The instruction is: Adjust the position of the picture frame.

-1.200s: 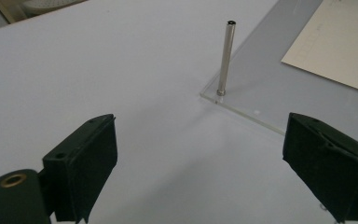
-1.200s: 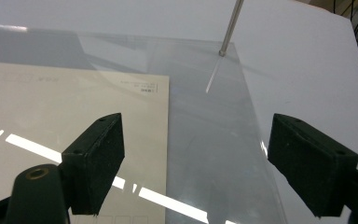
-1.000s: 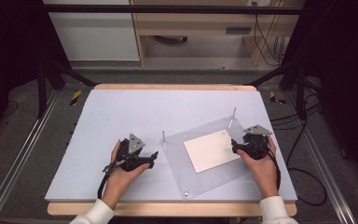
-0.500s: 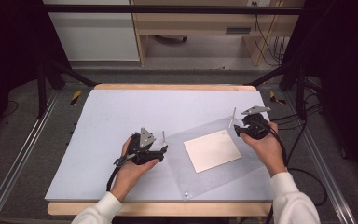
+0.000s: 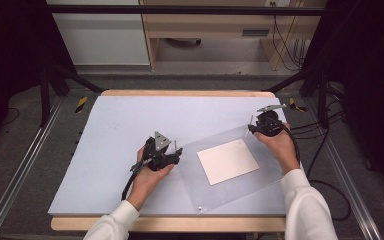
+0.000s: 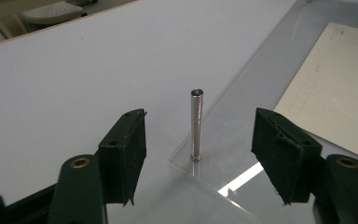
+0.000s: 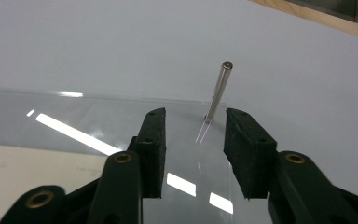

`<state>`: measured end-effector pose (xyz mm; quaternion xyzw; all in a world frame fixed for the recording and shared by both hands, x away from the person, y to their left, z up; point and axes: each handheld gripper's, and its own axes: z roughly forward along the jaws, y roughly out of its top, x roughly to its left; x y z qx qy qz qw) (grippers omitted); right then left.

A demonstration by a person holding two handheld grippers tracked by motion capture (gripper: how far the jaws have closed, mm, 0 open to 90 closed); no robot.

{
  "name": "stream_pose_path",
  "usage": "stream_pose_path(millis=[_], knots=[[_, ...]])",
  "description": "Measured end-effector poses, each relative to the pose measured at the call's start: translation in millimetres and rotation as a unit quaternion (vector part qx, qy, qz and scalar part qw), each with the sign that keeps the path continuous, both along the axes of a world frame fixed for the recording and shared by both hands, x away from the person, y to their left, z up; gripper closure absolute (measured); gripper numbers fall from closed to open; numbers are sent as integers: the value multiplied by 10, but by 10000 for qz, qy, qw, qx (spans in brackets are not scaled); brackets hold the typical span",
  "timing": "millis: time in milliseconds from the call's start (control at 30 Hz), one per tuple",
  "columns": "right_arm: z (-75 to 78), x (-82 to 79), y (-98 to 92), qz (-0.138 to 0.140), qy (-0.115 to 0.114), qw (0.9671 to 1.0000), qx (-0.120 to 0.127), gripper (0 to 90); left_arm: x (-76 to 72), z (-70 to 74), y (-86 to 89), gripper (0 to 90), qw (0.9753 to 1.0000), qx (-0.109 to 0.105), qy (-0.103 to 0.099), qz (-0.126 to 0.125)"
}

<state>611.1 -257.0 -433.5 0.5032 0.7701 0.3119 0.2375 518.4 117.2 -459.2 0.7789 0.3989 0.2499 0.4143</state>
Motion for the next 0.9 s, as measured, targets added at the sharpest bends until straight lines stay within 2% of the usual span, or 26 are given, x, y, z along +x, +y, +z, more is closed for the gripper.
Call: stream_pose_path(millis=[133,167,200,233,300,367,433,467,600,667,733,800,900], knots=[[-79,98,-38,-181,-8,9998,100,633,6,-15,-27,386,10000,65,-25,41],[-119,139,-63,-195,21,9995,234,626,5,-8,-20,388,10000,-1,-11,91],[-119,139,-63,-195,21,9995,234,626,5,-8,-20,389,10000,-1,-11,91],[-142,162,-78,-187,22,9995,244,616,8,4,-4,388,9997,-166,8,157],[-147,168,-76,-183,20,9994,276,611,10,8,-1,389,9997,-187,3,167],[-157,181,-75,-210,-3,9994,266,610,11,7,-3,388,9997,-187,-14,177],[-169,231,-67,-192,185,9996,99,621,3,-11,-21,389,9997,-165,7,169],[-167,248,-62,-199,189,9996,55,621,-3,-15,-25,389,9997,-165,7,156],[-131,277,-39,-260,95,9995,164,631,-8,-22,-31,389,9998,-128,-1,144],[-151,303,-11,-206,63,9997,100,629,2,-27,-28,397,9998,-134,-10,143],[-175,317,-1,-258,156,9994,153,641,12,-32,-21,397,9998,-151,17,161],[-212,334,7,-246,195,9995,92,657,11,-32,-16,400,9998,-134,13,159],[-235,341,-1,-305,200,9992,192,696,7,-30,-14,428,9998,-111,-6,137]])
